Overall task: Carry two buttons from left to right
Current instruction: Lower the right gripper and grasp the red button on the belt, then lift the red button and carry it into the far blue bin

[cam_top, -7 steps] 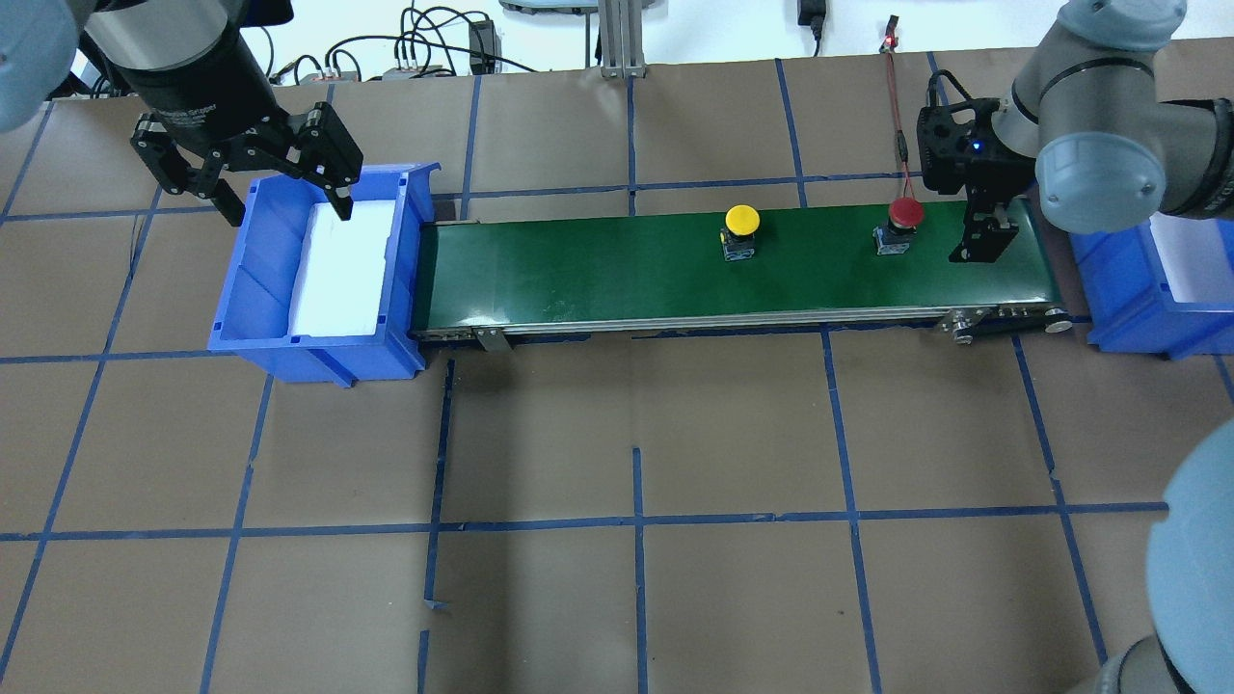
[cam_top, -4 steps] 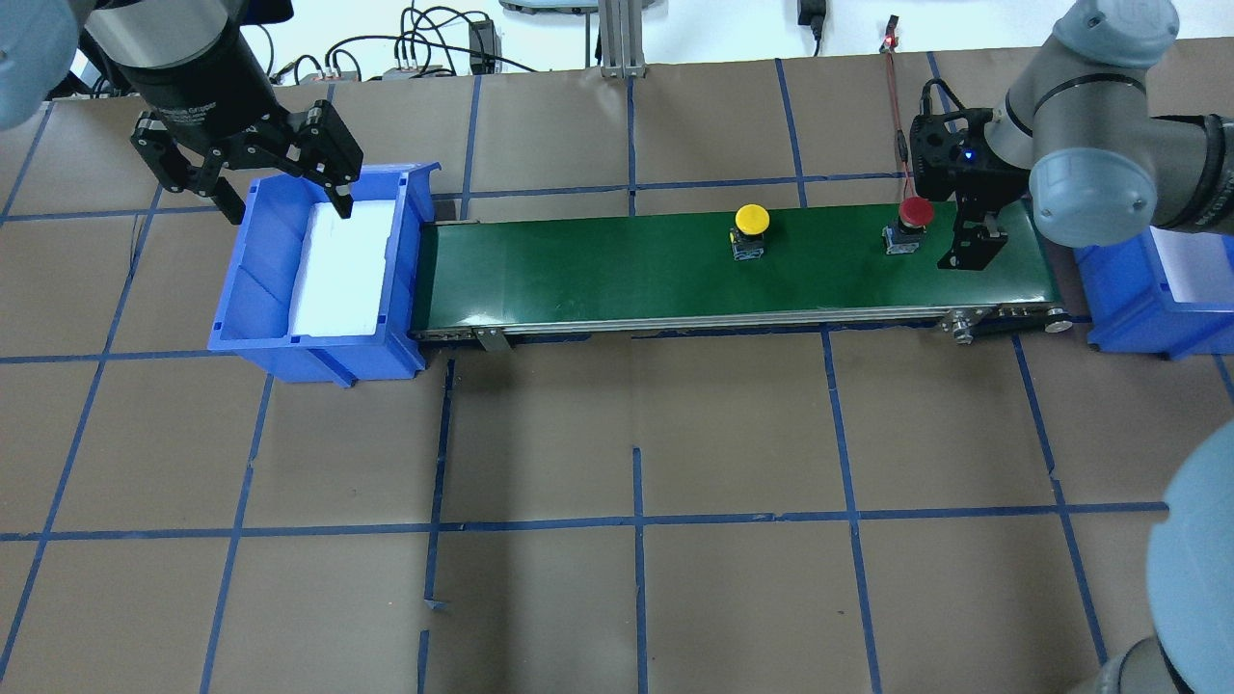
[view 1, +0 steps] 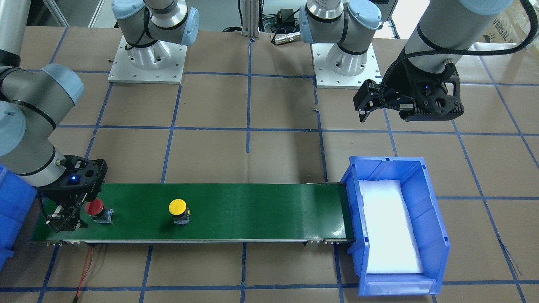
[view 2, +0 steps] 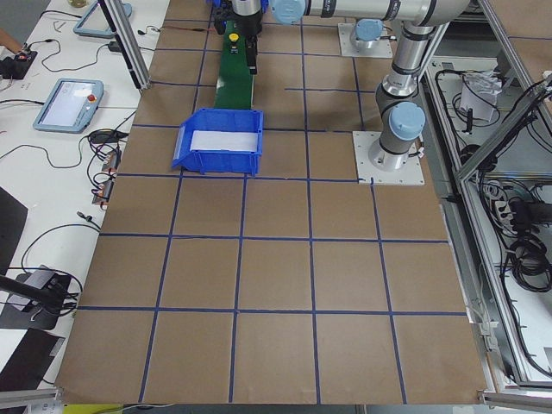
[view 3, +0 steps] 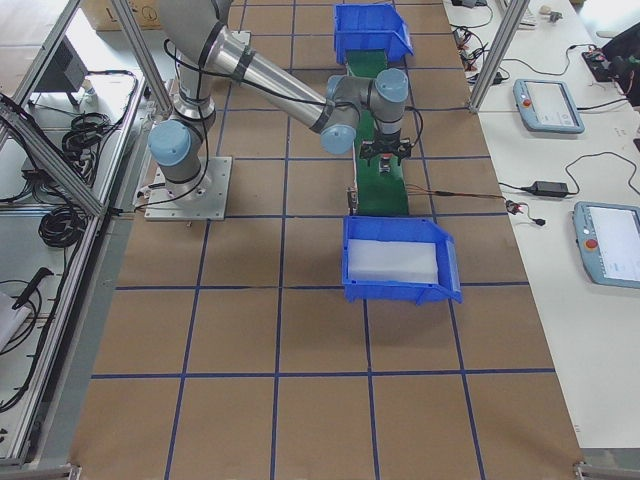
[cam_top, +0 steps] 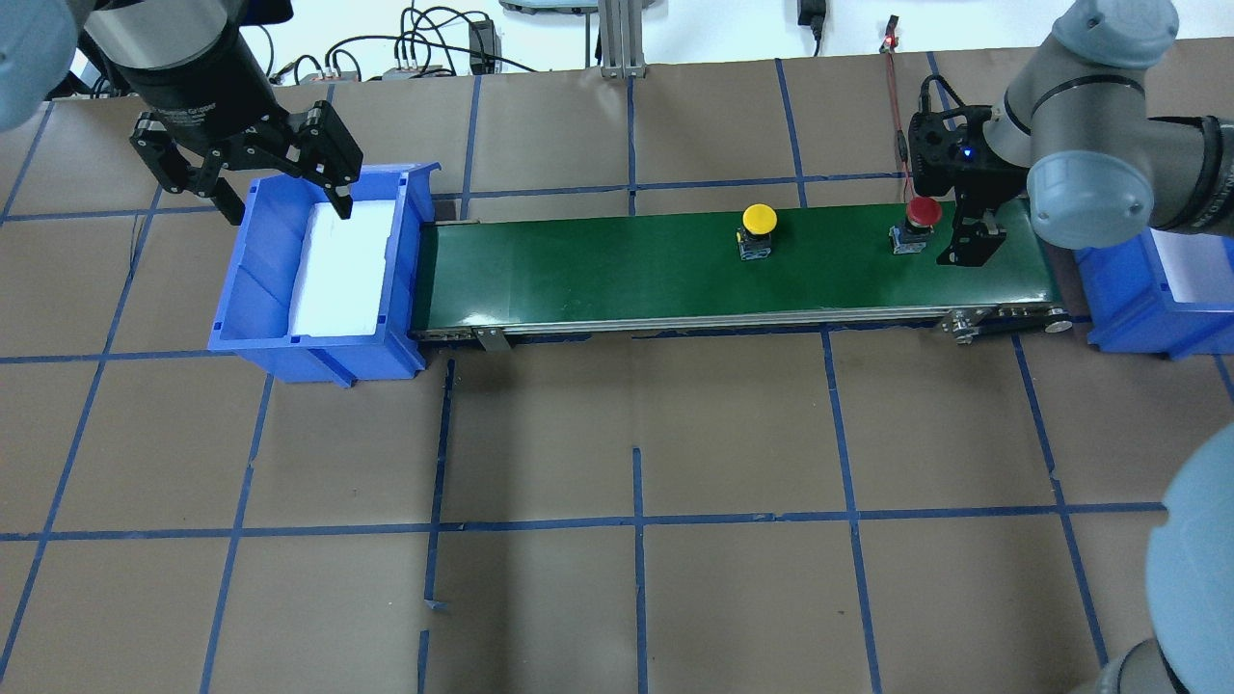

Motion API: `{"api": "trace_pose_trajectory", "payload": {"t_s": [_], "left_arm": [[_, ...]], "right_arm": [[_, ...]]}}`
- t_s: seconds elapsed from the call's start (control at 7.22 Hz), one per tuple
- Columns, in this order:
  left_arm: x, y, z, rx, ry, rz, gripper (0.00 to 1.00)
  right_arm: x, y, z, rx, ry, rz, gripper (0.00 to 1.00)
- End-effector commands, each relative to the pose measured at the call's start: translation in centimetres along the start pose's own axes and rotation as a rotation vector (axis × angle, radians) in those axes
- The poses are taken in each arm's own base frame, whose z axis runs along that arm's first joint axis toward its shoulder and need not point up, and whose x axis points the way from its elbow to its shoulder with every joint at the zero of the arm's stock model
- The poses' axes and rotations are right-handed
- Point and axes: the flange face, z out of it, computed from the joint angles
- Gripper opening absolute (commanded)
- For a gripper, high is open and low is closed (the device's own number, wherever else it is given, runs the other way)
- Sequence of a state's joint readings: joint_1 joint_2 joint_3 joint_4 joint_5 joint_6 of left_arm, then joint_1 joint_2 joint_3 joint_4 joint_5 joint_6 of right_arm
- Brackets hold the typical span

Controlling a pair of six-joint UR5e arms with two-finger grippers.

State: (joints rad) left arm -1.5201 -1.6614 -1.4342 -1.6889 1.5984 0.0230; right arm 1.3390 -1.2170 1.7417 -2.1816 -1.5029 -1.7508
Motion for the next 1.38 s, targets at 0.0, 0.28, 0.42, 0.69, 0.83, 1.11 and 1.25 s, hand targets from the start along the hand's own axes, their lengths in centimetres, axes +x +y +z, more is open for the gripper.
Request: {"api": "trace_pose_trajectory", "payload": {"t_s": [0.0,0.28,0.42,0.69,0.83,1.11,1.25], "left_arm": [[0.0,0.0,0.0,0.0,0.0,0.0,1.0],[0.0,0.1,-0.1,0.002,0.0,0.0,1.0],[0.0,0.0,0.0,0.0,0.0,0.0,1.0],[0.0,0.0,0.0,0.0,0.0,0.0,1.0],[0.0,0.0,0.1,-0.002,0.0,0.0,1.0],[0.0,0.1,0.0,-0.002,0.0,0.0,1.0],[0.0,0.1,0.0,-0.002,0.0,0.002,1.0]], "right_arm": [[0.0,-0.1,0.4,-0.002,-0.007,-0.016,0.94],[0.1,0.0,0.3,-0.004,-0.004,-0.019,0.9],[0.1,-0.1,0.4,-0.005,-0.006,-0.034,0.61],[0.4,0.2,-0.1,-0.025,0.001,-0.048,0.12],[0.4,0.3,-0.8,-0.036,0.011,-0.048,0.08],[1.0,1.3,-6.2,-0.081,0.083,-0.04,0.07],[1.2,5.4,-10.6,-0.097,0.097,-0.014,0.07]]}}
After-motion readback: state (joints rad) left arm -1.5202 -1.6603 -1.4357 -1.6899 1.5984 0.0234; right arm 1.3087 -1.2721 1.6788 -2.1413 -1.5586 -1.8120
